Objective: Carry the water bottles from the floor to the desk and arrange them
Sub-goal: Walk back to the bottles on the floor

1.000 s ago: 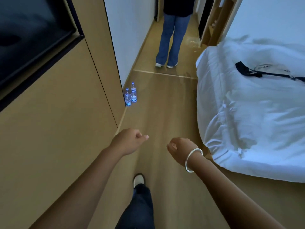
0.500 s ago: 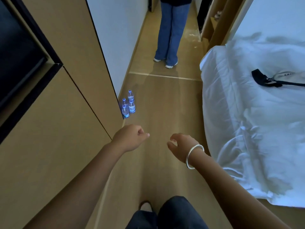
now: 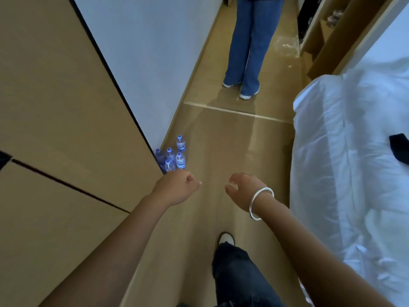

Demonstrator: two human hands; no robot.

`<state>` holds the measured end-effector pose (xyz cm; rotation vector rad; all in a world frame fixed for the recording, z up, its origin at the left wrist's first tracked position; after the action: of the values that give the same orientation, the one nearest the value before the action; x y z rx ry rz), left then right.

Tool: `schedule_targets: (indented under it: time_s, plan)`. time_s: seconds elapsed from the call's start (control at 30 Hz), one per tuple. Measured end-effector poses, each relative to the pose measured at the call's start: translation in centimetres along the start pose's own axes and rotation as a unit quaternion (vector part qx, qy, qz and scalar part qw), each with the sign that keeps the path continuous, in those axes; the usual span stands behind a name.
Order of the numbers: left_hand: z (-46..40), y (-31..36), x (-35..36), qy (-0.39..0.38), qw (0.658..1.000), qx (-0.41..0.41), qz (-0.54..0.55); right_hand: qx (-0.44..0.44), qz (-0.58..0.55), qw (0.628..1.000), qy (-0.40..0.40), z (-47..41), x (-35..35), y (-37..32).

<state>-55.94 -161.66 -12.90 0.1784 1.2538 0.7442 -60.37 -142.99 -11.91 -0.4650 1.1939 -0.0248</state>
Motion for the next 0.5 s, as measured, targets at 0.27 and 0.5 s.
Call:
schedule_targets:
  time_s: [0.27, 0.5]
  plan:
    - [-10.6, 3.2, -0.5, 0.016, 0.993, -0.107, 0.040, -0.028, 0.018, 0.998, -0.046, -13.5, -3.8, 2.2]
    - [-17.5, 2.8, -1.0, 0.014, 0.992, -0.121, 0.027, -0.066, 0.040, 0.994, -0.080, -22.1, -4.0, 1.5]
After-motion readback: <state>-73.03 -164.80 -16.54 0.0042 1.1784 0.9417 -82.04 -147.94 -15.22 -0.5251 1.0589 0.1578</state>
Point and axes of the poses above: each hand's wrist, its own z-axis away from the middle knuckle, its own x-axis out of the palm, y = z × x, the point moved 2 cm from there along -z, towards the middle knuckle, and after that the axes turned 9 degrees about y, right-handed, at the moved point
